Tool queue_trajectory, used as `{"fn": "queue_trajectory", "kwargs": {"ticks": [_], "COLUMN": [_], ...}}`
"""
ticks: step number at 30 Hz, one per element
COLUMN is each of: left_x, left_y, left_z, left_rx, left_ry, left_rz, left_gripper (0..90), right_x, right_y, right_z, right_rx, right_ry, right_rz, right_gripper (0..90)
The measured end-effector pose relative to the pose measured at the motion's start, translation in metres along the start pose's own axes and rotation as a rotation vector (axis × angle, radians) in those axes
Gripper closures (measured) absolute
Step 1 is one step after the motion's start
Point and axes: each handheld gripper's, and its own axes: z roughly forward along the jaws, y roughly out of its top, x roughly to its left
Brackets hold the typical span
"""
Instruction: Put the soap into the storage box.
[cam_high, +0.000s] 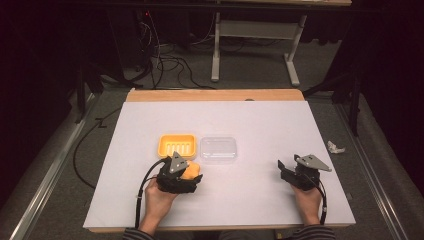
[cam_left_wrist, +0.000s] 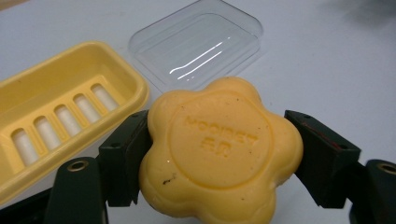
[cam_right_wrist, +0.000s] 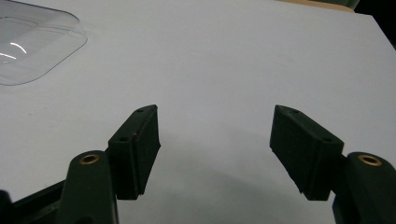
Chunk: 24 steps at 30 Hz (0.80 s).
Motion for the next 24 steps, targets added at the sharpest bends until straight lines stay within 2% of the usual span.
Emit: {"fn": "queue_trajectory", "kwargs": {"ticks": [17, 24], "left_x": [0.017, 0.031], "left_y": [0.009, 0.014], "left_z": [-0.008, -0.009], "left_rx": [-0.01, -0.023], "left_ry": [0.008, 0.002], "left_rz": [-0.022, -0.076], "left_gripper": [27.2, 27.2], "right_x": [0.0, 0.0], "right_y": [0.0, 0.0], "right_z": [0.0, 0.0], "right_rx": [0.001, 0.001], "right_ry": [0.002, 0.003], "right_rz": [0.003, 0.001], "right_gripper": [33.6, 33.5]}}
